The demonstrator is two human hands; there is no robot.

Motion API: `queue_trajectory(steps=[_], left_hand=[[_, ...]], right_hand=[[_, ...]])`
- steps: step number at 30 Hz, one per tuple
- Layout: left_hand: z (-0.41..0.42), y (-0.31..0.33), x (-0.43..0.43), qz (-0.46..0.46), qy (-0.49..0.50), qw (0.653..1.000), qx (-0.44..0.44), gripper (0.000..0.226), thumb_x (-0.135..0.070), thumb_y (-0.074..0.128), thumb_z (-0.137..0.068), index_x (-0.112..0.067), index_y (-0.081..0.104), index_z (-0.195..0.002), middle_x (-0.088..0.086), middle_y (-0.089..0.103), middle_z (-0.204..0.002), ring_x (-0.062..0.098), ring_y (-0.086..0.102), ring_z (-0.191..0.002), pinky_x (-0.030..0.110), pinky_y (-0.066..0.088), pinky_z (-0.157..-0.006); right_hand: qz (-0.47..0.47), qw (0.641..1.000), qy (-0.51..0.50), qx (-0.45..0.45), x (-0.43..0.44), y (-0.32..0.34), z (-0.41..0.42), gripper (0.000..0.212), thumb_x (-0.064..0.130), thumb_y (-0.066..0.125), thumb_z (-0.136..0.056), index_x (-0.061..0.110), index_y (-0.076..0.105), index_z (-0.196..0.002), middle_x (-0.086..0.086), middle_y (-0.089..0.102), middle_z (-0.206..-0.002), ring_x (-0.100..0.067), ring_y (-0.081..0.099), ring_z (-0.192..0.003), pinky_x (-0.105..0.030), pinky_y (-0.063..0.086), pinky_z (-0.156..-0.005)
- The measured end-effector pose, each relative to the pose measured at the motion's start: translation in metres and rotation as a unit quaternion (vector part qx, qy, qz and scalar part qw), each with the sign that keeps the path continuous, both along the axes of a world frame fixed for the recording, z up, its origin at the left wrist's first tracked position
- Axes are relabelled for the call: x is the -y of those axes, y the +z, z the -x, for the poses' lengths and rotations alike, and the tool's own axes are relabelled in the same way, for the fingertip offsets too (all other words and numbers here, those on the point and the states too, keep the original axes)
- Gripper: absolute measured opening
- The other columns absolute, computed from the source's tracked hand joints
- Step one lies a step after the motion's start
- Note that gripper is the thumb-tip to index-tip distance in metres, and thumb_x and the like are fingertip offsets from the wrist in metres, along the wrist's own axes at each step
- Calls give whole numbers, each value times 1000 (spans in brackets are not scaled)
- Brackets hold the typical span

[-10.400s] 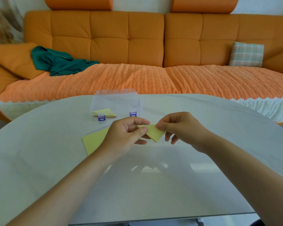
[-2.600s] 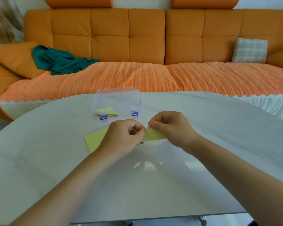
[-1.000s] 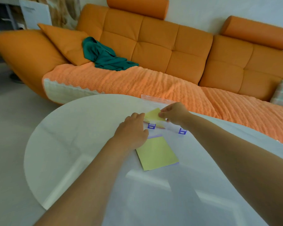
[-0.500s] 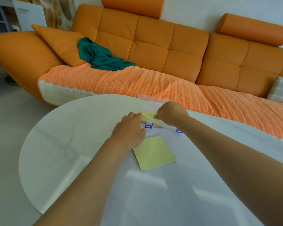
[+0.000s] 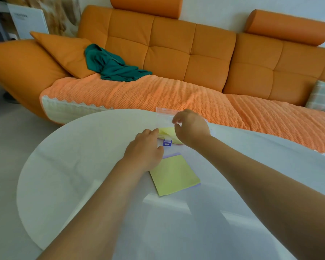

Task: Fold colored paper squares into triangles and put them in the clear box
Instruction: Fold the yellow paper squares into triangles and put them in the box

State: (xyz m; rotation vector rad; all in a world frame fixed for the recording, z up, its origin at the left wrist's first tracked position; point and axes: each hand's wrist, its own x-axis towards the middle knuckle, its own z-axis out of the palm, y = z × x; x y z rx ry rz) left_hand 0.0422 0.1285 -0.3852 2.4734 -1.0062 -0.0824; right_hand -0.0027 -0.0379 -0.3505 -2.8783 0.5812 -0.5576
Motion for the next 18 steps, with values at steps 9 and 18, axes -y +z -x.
queue_trajectory(steps=[9, 18], left_hand=[[-2, 0, 0, 5, 4, 1000, -5, 58, -30, 44, -100, -19, 26, -155, 5, 37, -152, 27, 37, -137, 43, 41, -103], [-3, 4, -5, 12, 3, 1000, -8, 55, -29, 44, -100, -19, 31, -152, 6, 39, -150, 28, 38, -136, 43, 42, -103]], right_hand=[[-154, 980, 83, -97, 0, -8, 5, 39, 21, 42, -89, 31, 74, -108, 13, 65, -112, -13, 62, -98, -29, 51, -81], [-142, 981, 45, -122, -3, -1, 11, 39, 25, 39, -93, 27, 72, -115, 4, 72, -112, -20, 65, -100, -34, 47, -94]])
